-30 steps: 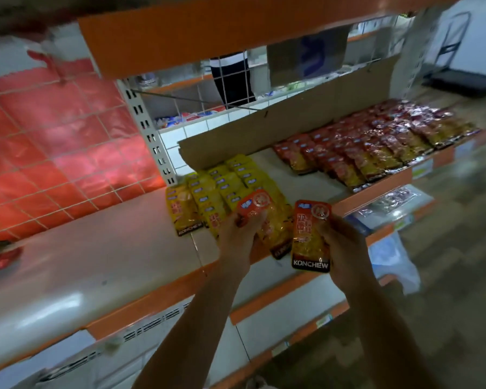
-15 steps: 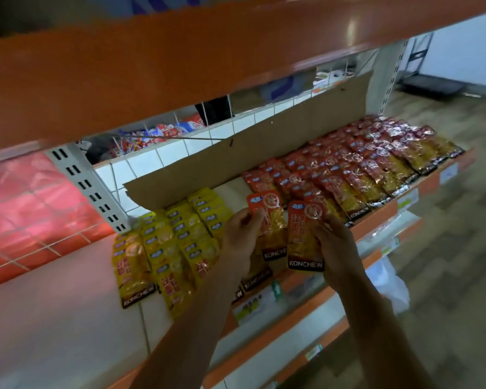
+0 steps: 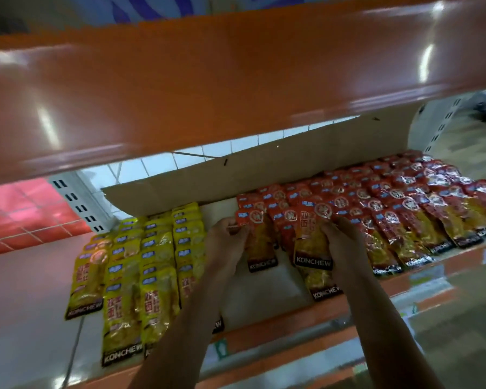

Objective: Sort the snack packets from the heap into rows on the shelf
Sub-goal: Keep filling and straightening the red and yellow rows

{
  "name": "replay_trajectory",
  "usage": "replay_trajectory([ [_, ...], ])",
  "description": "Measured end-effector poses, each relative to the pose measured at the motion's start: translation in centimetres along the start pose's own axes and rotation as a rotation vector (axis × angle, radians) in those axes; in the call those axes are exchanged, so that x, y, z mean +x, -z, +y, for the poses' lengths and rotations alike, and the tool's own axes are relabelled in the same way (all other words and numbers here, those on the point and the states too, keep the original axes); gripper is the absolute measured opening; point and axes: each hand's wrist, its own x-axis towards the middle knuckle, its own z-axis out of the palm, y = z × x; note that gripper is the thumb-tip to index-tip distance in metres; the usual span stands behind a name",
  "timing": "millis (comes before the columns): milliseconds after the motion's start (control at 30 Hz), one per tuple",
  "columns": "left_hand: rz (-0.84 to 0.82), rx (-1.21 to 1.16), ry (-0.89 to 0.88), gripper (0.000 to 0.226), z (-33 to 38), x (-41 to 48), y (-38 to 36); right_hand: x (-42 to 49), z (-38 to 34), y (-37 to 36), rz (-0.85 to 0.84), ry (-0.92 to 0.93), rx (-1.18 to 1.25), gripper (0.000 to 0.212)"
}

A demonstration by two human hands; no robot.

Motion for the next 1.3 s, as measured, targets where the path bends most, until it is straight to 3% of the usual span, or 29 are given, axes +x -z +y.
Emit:
replay_trajectory([
  [200,0.086,0.225,-0.069,0.02,0.4,-0.1,-0.9,2.2,-0.6,-0.1,-0.057,-0.02,-0.047,0.009],
  [733,0.136,0.243,-0.038,0.04,1.3,-0.6,-2.6,4.7,-0.6,-0.2,-0.244,-0.015,-0.141,0.018],
  [867,0.194,0.244,-0.09,0.034,1.7,-1.2,-2.6,4.9,-0.3,-0.6,-0.34,0.026,-0.173,0.021],
  [967,0.212,0.147,-0.16,0.026,2.2,-1.5,-2.7,4.6,-0.3,-1.2,-0.381,0.055,-0.234,0.018],
  [1133,-0.068,-0.224,-0.077,0.013,2.5,-2.5,-3.0,3.6,-0.4,-2.4,-0.448,0.144,-0.326,0.01],
  [1200,-0.079,-0.272,-0.092,0.018,2.0,-2.7,-3.0,3.7,0.0,-2.5,-0.455,0.185,-0.38,0.013],
  [1300,-0.012,-0.341,-0.062,0.018,1.3,-2.8,-2.4,4.2,0.4,-2.3,-0.396,0.197,-0.444,0.034],
])
